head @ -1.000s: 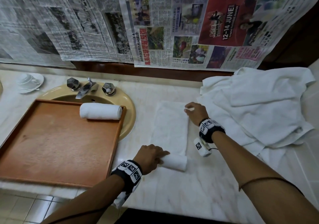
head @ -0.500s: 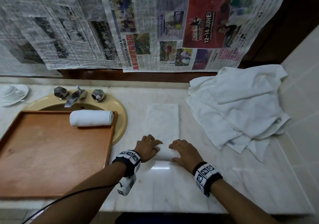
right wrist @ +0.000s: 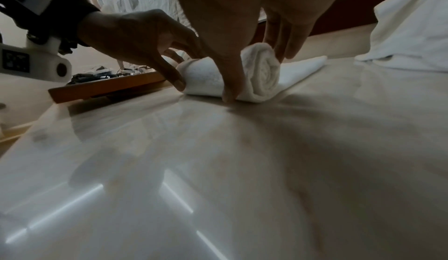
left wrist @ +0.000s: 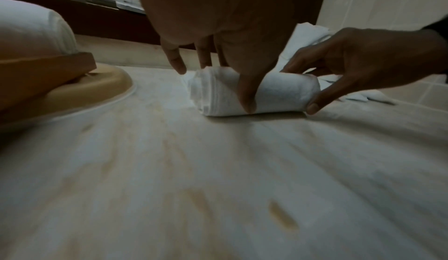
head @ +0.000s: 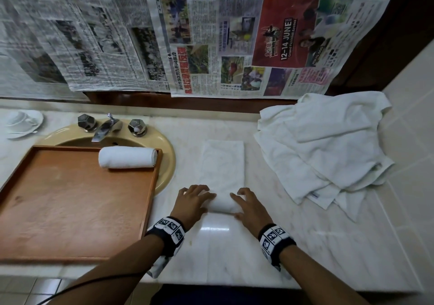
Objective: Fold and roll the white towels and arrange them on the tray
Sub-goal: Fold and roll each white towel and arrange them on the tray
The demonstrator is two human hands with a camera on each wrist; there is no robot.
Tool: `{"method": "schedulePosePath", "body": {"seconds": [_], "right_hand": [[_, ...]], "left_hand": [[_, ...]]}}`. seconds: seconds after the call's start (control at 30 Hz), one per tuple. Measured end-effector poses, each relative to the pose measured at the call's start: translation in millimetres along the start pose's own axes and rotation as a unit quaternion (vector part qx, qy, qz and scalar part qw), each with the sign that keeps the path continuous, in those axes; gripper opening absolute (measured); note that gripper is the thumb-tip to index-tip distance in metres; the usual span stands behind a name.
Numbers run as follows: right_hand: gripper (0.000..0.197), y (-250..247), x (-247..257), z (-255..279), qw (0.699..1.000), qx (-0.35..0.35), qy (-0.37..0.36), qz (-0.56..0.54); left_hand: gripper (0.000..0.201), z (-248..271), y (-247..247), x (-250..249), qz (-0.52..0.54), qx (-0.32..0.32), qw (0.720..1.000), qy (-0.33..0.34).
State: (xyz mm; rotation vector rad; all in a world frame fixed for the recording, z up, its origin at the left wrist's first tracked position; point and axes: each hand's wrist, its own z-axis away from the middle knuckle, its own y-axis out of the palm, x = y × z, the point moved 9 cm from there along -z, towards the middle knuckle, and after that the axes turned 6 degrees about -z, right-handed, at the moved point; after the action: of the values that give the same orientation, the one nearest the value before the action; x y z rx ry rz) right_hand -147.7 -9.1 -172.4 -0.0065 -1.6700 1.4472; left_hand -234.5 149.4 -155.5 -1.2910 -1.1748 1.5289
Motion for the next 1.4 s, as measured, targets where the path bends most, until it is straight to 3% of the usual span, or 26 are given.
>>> {"method": "schedulePosePath", "body": {"seconds": [0.2,0.3,0.4,0.5,0.67,0.73,0.83,0.93,1.1,1.23,1.33,1.4], "right_hand": [[0.059,-6.3,-9.0,-11.5,0.996,0.037,0.028,-0.074],[0.063,-3.0,-11.4,-10.5,0.993,0.097,0.041,-0.057],[0.068,-4.3,-20.3,-8.1,0.984,0.088,0.087,-0.129],[0.058,-8.4,-29.2,-9.8,0.975,0.069,0.133,-0.165],[0.032,-11.5,-26.1,-17.0,0.973,0.094,0.136,-0.162],[0.027,-13.6,-23.4,-17.4,0.977,0.083,0.131,-0.148],[0.040,-24.8,-10.4,-15.8,0.995,0.021,0.077,-0.060],[0.051,-24.7,4.8,-8.5,1.000,-0.011,0.010,0.001],[0.062,-21.6,9.2,-6.0,0.999,-0.045,-0.022,0.014],[0.064,-21.8,7.5,-19.6,0.999,-0.037,-0.012,0.021],[0.062,-20.9,6.0,-22.9,0.999,-0.029,-0.012,0.030],[0.057,-20.2,1.4,-21.7,0.998,-0.037,-0.002,0.042]], "left_hand": [[0.053,-6.0,1.6,1.3,-0.009,0.056,0.998,-0.019],[0.052,0.1,4.8,7.9,0.039,0.084,0.996,-0.016],[0.052,6.3,9.7,11.0,0.061,0.114,0.992,-0.017],[0.052,7.6,6.5,9.5,0.102,0.101,0.989,-0.023],[0.047,9.0,2.2,12.4,0.117,0.056,0.991,0.006],[0.046,8.2,2.8,16.0,0.113,0.036,0.993,-0.002],[0.045,0.2,-1.6,18.2,0.096,0.014,0.995,-0.006],[0.045,-11.7,-4.7,19.5,0.062,0.042,0.997,-0.006],[0.039,-23.0,1.6,24.7,0.034,0.098,0.994,-0.041],[0.030,-18.3,-18.3,26.0,0.134,-0.027,0.986,-0.096],[0.018,-10.2,-25.9,15.5,0.125,-0.090,0.985,-0.071],[0.027,-1.2,-20.4,14.1,0.099,-0.097,0.989,-0.048]]}}
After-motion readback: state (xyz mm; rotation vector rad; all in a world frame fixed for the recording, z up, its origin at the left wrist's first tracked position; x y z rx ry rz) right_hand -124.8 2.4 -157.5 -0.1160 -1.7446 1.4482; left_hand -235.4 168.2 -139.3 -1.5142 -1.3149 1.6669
